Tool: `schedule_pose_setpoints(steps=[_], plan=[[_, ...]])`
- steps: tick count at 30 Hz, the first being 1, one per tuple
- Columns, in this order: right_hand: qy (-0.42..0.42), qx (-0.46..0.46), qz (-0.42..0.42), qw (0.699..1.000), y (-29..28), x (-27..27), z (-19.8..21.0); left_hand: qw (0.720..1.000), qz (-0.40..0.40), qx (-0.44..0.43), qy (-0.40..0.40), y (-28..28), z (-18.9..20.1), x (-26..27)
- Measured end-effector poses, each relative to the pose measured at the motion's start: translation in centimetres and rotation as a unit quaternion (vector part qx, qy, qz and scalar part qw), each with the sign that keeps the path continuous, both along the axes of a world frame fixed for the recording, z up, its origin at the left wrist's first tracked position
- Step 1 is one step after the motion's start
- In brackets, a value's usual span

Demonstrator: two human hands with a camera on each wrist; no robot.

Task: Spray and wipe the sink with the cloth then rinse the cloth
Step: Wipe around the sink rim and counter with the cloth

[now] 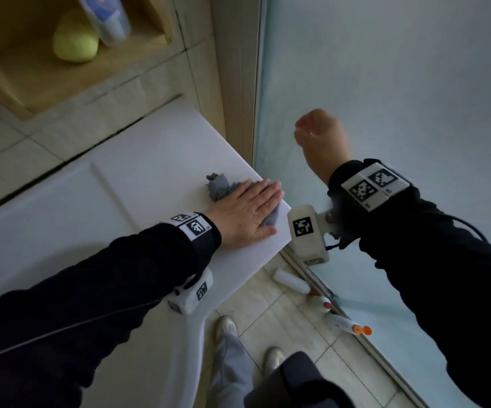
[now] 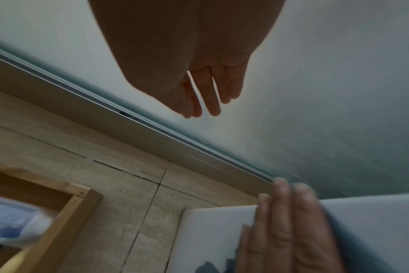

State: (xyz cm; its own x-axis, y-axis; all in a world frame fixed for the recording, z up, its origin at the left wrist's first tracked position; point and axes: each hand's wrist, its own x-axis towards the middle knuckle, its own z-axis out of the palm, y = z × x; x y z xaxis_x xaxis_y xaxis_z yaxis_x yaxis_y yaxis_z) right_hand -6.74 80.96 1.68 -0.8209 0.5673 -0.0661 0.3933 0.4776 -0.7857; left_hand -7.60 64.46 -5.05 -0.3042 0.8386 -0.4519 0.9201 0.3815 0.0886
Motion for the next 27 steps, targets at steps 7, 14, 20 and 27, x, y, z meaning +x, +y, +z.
schedule_pose_setpoints(steps=[7, 14, 20, 27], plan=[[-0.021, 0.002, 0.0, 1.0, -1.8, -3.2, -0.4, 0.979, 0.205, 0.003, 0.017, -4.3, -0.5, -9.3], [-0.023, -0.002, 0.025, 0.999, -5.1, -6.0, -0.8, 0.932, 0.362, 0.008, 0.027, -15.4, -0.8, -10.4], [-0.024, 0.0, 0.056, 0.998, -8.3, -8.3, -0.8, 0.968, 0.251, 0.031, 0.014, -16.0, -1.1, -5.0], [-0.02, 0.001, 0.049, 0.999, -8.6, -8.8, -0.8, 0.997, 0.074, 0.035, 0.013, -10.2, -1.2, -6.9]])
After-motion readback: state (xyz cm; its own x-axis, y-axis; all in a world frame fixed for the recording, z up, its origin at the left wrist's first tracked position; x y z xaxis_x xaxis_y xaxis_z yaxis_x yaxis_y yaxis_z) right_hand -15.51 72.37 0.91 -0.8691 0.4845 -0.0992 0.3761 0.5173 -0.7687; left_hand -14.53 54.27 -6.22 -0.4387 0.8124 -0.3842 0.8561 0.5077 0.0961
